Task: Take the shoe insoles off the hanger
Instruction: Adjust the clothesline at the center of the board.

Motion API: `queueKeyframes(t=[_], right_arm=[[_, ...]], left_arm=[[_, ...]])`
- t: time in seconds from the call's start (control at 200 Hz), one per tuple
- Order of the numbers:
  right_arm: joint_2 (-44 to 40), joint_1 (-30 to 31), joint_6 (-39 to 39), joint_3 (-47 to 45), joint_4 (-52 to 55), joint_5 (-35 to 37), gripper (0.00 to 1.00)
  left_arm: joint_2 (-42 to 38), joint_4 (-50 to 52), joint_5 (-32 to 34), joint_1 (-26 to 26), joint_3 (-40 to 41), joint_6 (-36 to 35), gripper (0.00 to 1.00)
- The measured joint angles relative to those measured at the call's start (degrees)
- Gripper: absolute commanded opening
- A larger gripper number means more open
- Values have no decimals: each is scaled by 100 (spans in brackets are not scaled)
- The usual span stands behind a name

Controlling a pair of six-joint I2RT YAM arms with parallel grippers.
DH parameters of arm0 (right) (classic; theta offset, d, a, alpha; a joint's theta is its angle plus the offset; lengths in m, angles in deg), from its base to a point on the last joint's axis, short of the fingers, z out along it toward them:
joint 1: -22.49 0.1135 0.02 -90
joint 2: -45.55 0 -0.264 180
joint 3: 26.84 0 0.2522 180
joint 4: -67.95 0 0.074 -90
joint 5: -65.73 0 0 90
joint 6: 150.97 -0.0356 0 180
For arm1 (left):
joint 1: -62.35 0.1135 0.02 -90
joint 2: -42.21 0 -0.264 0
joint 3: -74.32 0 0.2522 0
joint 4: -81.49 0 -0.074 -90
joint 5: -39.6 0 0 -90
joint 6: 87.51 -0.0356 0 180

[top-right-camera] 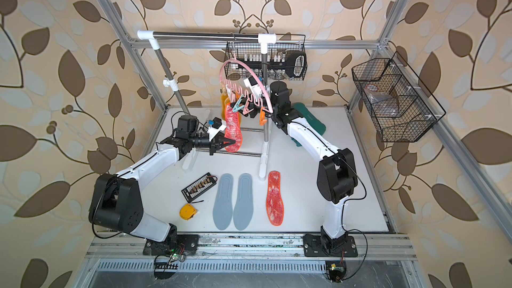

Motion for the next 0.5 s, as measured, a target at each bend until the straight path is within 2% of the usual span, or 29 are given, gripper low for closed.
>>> queueKeyframes(t=[0.5], right_arm=[[-844,-2,-26,-925,136,634,57]], left_arm=[[0,-166,1161,0,0,417,4]])
